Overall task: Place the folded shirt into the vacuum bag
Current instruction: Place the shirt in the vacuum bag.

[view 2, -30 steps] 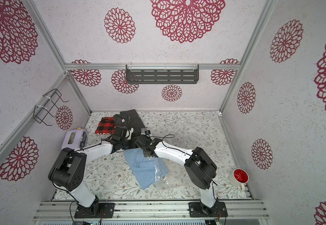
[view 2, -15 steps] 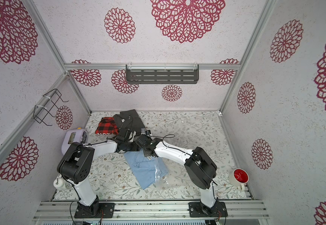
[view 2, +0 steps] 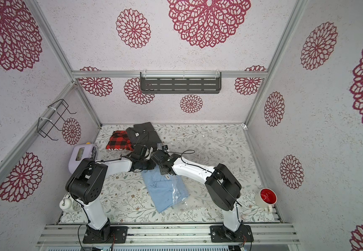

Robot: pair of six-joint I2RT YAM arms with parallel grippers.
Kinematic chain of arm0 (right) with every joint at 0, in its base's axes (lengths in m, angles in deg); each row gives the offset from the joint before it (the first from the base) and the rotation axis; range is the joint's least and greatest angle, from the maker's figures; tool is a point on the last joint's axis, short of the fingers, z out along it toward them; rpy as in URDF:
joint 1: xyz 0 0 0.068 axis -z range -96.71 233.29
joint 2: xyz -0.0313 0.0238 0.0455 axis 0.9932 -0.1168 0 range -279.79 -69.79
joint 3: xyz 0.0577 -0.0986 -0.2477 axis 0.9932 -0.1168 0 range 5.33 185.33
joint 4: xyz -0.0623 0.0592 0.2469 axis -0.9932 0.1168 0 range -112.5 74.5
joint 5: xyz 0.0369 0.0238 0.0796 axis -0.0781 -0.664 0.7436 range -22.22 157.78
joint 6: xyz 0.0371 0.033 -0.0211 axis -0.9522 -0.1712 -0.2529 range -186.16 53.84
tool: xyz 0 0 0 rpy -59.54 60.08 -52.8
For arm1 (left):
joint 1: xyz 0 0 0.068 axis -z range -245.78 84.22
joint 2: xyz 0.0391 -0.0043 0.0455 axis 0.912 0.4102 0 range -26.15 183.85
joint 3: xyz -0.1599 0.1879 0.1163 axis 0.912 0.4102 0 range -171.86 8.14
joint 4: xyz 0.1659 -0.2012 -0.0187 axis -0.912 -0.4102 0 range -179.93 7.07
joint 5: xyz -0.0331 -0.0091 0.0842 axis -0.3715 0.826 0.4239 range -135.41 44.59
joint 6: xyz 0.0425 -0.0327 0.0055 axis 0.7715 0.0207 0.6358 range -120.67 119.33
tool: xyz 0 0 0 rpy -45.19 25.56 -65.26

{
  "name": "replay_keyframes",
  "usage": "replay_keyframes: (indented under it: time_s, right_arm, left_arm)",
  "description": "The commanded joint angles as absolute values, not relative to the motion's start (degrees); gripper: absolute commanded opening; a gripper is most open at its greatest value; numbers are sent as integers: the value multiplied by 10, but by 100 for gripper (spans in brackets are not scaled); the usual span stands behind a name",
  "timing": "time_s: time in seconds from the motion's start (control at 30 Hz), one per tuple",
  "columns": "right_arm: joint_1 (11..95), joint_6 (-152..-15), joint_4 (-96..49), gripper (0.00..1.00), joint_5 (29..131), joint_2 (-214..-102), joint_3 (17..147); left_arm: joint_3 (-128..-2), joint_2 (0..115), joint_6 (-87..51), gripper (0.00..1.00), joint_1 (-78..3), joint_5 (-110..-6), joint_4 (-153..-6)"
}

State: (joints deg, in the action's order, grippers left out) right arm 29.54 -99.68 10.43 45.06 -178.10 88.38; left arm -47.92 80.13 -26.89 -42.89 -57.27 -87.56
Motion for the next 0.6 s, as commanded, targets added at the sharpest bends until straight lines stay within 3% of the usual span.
replay_keyframes:
  time_s: [0.0, 0.33, 0.37, 0.43, 0.57]
  right_arm:
    - [300, -995, 99, 0, 447, -1783, 911]
    - [300, -998, 101, 0, 444, -1781, 912]
    - [299, -999, 102, 0, 443, -1781, 912]
    - [300, -999, 102, 0, 442, -1781, 910]
    - [301, -1003, 103, 0, 440, -1778, 905]
  left_arm:
    - [-464, 772, -290, 0, -420, -601, -840]
    - [-461, 765, -366, 0, -413, -640, -739]
    - [-464, 766, -368, 6, -412, -639, -740]
    - [-468, 765, -366, 31, -412, -635, -753]
    - [-457, 722, -365, 62, -413, -597, -807]
